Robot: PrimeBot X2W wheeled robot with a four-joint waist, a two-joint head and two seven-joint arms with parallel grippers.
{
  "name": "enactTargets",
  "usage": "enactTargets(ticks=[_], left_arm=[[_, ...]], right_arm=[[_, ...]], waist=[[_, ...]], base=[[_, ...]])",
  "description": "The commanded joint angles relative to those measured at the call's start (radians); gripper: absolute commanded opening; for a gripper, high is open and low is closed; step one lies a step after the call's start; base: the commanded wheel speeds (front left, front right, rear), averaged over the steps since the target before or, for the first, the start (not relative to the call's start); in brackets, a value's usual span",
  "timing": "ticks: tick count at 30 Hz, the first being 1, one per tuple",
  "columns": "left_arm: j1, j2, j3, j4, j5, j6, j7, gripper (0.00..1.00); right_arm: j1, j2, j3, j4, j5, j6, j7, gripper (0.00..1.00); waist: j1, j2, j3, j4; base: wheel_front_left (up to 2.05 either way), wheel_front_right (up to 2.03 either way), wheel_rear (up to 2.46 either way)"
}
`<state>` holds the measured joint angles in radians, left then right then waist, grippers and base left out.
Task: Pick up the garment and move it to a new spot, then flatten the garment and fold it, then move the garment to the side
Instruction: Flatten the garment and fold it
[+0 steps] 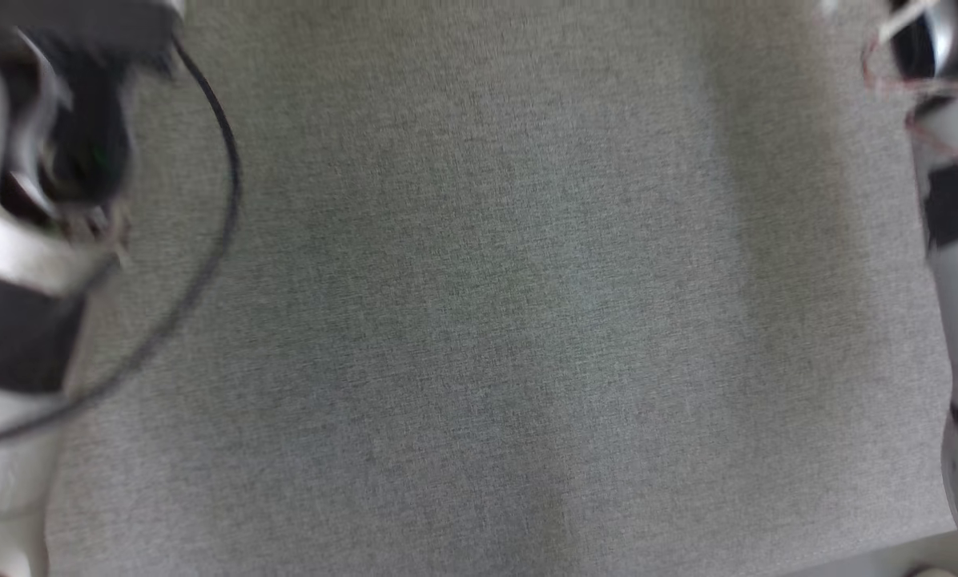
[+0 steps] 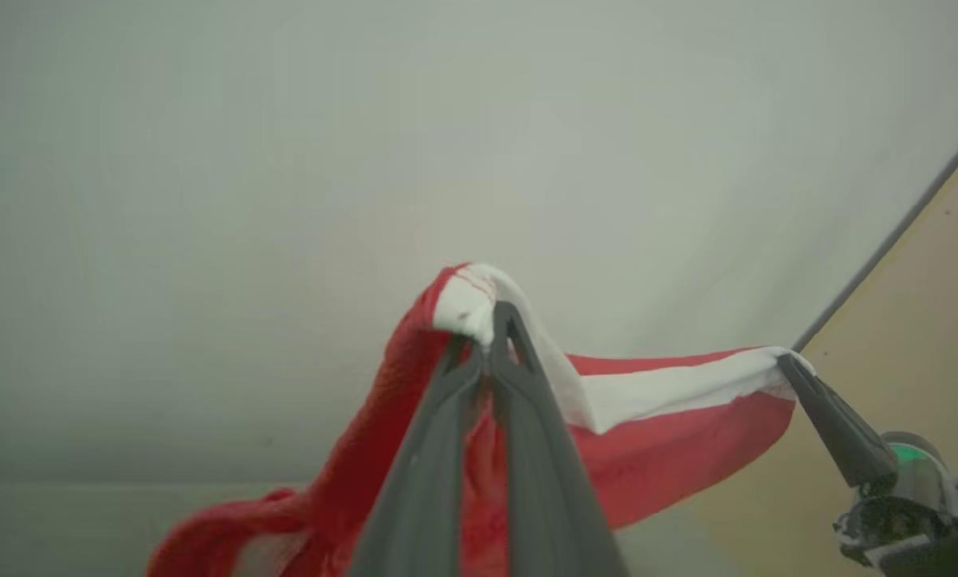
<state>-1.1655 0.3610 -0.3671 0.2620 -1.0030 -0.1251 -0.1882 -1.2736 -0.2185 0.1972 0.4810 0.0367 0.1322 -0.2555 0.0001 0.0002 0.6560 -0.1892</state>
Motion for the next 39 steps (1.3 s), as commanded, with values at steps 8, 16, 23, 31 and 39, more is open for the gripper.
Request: enactTargets(ticks=[8, 16, 23, 31, 39], left_arm=[[0.233, 0.064, -0.085, -0.108, -0.15, -0.006, 0.132, 0.0], [0.427, 0.071, -0.127, -0.121, -0.234, -0.006, 0.144, 0.0], [0.604, 0.078, -0.163, -0.128, -0.239, -0.006, 0.093, 0.0], [0.765, 0.044, -0.237, -0.108, -0.215, -0.005, 0.011, 0.0], [0.851, 0.04, -0.28, -0.041, -0.159, 0.024, -0.026, 0.0]], right_arm=[[0.251, -0.085, 0.065, -0.188, 0.2, -0.003, 0.165, 0.0], [0.51, -0.124, 0.028, -0.353, 0.33, -0.003, 0.39, 0.0], [0.731, -0.158, -0.04, -0.456, 0.404, -0.003, 0.549, 0.0], [1.054, -0.086, -0.256, -0.623, 0.404, -0.003, 0.705, 0.0], [1.244, -0.009, -0.307, -0.743, 0.39, -0.003, 0.812, 0.0]], waist=[[-0.0001, -0.0002, -0.152, 0.041], [-0.0001, -0.0002, -0.283, 0.06], [-0.0001, -0.0002, -0.375, 0.078], [-0.0001, -0.0002, -0.468, 0.106], [-0.0001, -0.0002, -0.506, 0.097]], base=[[0.0, 0.0, 0.0], [0.0, 0.0, 0.0], [0.0, 0.0, 0.0], [0.0, 0.0, 0.0], [0.0, 0.0, 0.0]])
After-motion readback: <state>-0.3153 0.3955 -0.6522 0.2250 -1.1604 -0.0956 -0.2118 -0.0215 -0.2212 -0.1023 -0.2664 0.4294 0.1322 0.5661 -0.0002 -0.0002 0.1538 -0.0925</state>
